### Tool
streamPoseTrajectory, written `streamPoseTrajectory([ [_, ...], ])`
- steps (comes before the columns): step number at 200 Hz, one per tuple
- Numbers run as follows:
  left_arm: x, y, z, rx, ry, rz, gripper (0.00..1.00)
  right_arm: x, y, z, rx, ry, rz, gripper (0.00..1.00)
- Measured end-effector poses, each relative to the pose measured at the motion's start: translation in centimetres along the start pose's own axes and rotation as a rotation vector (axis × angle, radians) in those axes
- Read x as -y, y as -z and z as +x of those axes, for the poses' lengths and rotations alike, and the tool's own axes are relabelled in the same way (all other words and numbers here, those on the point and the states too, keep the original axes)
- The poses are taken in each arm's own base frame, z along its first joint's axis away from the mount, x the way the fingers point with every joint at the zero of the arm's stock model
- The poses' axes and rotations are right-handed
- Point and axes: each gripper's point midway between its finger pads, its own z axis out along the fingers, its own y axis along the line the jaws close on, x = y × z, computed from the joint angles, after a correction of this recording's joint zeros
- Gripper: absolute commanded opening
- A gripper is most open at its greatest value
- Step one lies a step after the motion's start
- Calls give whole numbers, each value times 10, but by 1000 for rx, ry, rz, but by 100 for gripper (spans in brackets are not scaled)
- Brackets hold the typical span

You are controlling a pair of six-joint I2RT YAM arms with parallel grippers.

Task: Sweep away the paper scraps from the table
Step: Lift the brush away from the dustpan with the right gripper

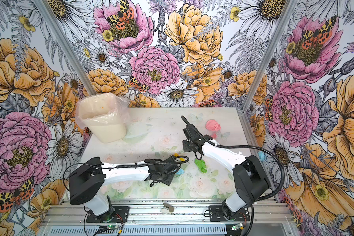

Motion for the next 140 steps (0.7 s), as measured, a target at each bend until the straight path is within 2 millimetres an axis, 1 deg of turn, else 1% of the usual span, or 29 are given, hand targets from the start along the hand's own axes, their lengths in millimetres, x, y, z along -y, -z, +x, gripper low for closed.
streamPoseTrajectory([
  [61, -1, 0, -1, 2, 4, 0, 0, -10, 18, 23, -29, 44, -63, 0],
  [85, -2, 0, -2, 3, 7, 0, 0, -12, 29, 33, -40, 59, -93, 0],
  [100, -2, -1, -2, 3, 7, 0, 0, -13, 37, 32, -26, 61, -106, 0],
  [116, -1, -1, -2, 5, 8, 1, 0, -12, 45, 27, 3, 55, -112, 0],
  [140, -1, -1, -2, 6, 8, 1, 0, -6, 47, 20, 18, 38, -101, 0],
])
